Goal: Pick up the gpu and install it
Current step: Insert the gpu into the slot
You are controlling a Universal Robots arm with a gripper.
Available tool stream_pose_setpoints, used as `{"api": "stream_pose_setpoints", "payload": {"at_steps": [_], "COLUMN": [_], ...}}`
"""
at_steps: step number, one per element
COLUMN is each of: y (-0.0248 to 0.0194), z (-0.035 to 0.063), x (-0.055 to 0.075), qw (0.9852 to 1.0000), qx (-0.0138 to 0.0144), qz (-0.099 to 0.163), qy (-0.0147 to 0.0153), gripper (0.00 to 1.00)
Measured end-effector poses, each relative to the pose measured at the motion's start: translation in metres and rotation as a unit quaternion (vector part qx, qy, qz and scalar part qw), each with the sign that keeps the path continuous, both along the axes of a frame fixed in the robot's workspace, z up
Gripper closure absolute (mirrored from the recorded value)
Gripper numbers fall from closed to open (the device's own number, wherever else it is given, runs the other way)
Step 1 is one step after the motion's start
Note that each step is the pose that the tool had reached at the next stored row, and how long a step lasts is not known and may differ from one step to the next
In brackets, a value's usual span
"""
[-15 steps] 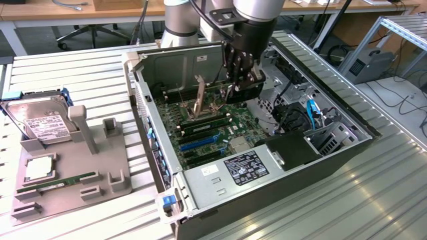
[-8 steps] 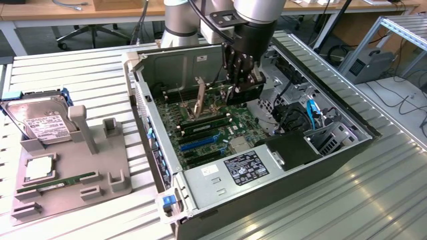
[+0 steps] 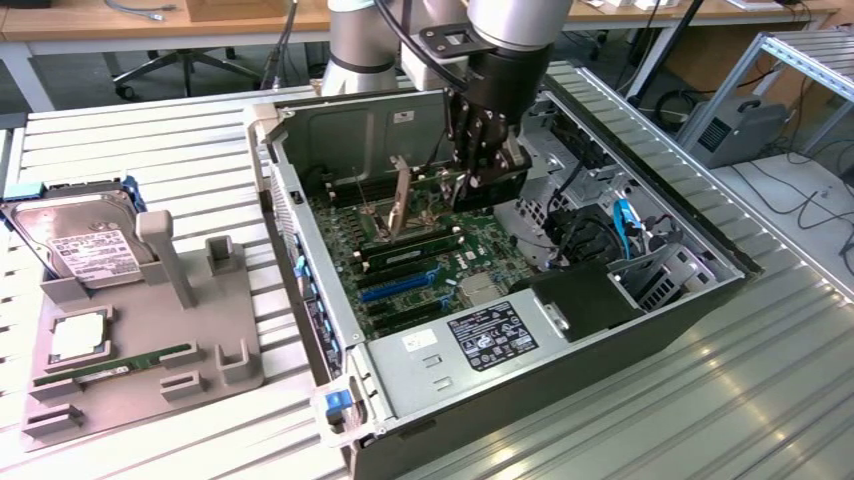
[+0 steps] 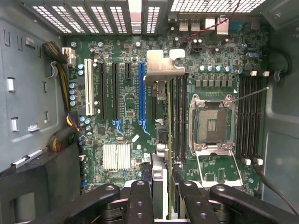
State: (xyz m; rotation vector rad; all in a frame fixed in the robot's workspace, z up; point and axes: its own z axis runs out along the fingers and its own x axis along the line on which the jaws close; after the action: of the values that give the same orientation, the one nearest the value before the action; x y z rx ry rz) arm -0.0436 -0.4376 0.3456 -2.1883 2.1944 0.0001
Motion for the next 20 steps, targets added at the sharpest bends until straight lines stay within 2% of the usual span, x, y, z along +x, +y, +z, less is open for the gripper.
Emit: {"api": "stream_pose_setpoints", "payload": {"at_steps": [13,20], "y": [-0.0002,-0.0009], "z": [-0.0034,-0.0166], "x": [0.0,-0.001], "qw": [1.0,1.0], "qx": [0.0,0.0], "qz": [0.0,0.0], "qy": [0.0,0.0], "gripper": [0.73,0.73]}}
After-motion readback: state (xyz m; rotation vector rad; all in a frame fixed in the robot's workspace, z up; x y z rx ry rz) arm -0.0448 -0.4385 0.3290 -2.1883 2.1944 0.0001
